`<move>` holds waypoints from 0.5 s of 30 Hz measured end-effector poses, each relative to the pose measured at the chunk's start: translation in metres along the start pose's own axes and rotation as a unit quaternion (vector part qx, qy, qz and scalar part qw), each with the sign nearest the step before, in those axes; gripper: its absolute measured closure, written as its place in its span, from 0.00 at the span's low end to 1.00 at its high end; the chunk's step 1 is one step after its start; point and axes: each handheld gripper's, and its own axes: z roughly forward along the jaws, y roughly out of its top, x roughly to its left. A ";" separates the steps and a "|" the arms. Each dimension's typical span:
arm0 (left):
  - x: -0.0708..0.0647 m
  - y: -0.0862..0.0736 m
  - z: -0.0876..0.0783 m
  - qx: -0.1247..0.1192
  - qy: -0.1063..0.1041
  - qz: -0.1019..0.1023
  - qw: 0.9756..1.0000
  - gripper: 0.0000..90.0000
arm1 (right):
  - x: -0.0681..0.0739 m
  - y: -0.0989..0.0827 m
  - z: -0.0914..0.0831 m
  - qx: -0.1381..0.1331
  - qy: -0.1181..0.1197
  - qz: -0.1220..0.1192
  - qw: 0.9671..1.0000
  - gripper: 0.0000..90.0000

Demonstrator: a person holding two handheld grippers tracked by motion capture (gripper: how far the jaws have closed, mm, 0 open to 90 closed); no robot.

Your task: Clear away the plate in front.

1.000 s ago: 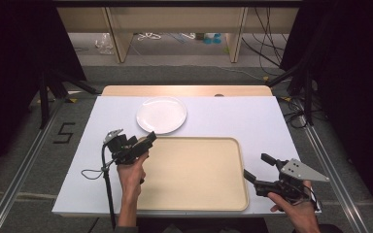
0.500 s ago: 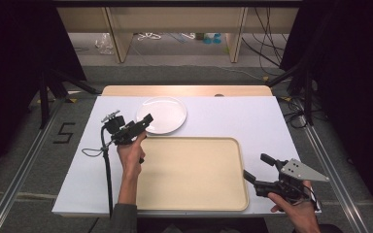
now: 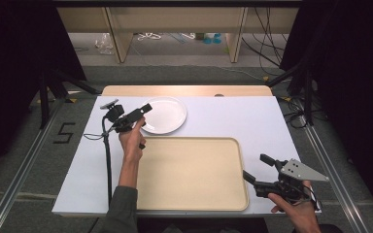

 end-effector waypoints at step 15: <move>0.040 0.002 0.037 0.004 0.050 -0.053 0.997 0.20 | 0.000 0.000 -0.001 0.009 0.000 -0.003 1.000 0.18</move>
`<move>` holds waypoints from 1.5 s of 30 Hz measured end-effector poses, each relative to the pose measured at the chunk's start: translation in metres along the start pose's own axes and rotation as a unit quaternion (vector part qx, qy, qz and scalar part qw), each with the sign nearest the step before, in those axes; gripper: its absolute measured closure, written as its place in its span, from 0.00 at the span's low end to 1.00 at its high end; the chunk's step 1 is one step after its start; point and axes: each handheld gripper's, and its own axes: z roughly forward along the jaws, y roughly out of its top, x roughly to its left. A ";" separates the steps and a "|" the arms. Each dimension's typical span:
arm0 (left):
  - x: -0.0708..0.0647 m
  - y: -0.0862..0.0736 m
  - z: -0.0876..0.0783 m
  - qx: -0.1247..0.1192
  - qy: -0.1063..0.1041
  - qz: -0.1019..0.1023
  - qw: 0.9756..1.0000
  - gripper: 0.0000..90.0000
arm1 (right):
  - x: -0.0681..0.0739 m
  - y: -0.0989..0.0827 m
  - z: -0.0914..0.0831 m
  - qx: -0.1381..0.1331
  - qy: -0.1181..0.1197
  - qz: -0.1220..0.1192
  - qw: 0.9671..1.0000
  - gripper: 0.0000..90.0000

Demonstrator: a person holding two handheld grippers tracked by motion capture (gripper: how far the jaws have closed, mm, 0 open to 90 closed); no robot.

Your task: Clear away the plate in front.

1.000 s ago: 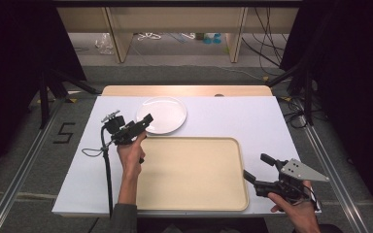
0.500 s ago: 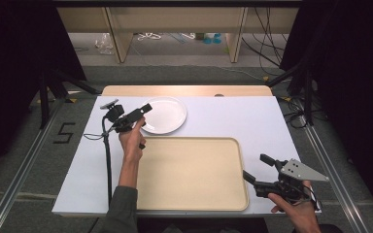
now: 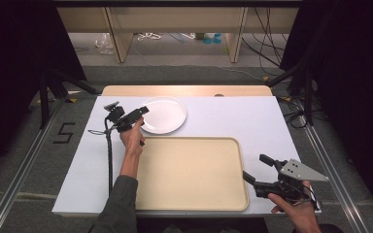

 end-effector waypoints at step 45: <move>0.026 -0.010 0.031 -0.007 -0.005 -0.118 0.993 0.22 | 0.001 0.000 0.000 -0.005 0.006 0.000 1.000 0.19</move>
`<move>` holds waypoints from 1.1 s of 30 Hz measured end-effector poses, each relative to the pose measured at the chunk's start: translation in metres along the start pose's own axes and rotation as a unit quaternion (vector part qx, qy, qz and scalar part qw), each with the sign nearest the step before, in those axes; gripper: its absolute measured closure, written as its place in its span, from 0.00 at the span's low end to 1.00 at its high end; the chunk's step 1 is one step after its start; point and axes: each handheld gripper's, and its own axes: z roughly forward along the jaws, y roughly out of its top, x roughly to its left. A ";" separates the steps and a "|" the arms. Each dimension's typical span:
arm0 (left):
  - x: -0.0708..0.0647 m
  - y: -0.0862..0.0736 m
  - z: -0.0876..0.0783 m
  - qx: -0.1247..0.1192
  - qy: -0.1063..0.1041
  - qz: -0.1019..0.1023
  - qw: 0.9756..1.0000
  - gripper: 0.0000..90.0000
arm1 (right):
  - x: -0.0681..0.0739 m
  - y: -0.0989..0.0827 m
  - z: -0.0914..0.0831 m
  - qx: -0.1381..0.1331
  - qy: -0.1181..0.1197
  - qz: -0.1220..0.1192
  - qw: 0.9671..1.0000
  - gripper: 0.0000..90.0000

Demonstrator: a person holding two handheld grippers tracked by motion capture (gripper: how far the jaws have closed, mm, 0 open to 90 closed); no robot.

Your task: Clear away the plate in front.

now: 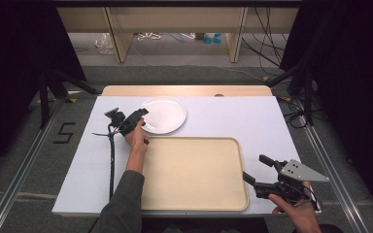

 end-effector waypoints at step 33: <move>0.005 -0.020 0.003 -0.040 0.047 -0.029 0.998 0.64 | 0.001 0.001 -0.002 0.008 0.000 -0.005 1.000 0.19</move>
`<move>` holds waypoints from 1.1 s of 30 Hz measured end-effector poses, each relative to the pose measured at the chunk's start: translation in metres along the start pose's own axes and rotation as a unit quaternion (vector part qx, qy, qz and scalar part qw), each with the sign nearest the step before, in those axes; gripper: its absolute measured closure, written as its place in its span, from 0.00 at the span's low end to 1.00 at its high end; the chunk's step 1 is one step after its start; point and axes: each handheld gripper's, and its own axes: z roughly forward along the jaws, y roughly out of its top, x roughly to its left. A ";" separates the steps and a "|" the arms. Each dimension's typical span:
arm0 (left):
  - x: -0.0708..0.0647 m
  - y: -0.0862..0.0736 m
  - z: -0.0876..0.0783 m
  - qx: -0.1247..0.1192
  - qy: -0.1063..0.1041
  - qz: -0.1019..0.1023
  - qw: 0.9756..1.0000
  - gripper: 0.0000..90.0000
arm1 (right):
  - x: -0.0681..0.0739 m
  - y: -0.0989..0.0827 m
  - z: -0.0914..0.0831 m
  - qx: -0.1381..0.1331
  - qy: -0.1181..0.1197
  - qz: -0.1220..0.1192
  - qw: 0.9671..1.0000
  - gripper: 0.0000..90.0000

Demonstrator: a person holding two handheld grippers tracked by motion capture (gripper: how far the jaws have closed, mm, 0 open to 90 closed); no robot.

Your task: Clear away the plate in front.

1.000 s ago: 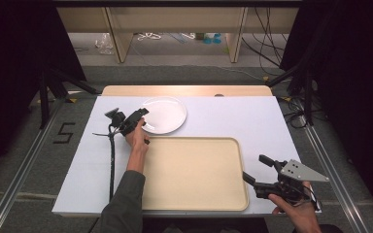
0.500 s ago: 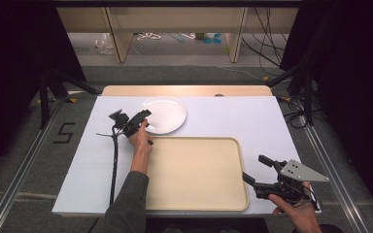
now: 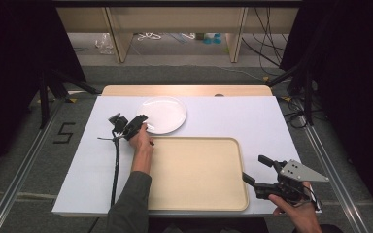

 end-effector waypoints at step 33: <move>0.019 0.003 -0.008 0.002 -0.055 -0.079 0.995 0.96 | 0.000 0.000 0.000 0.005 0.001 0.002 1.000 0.20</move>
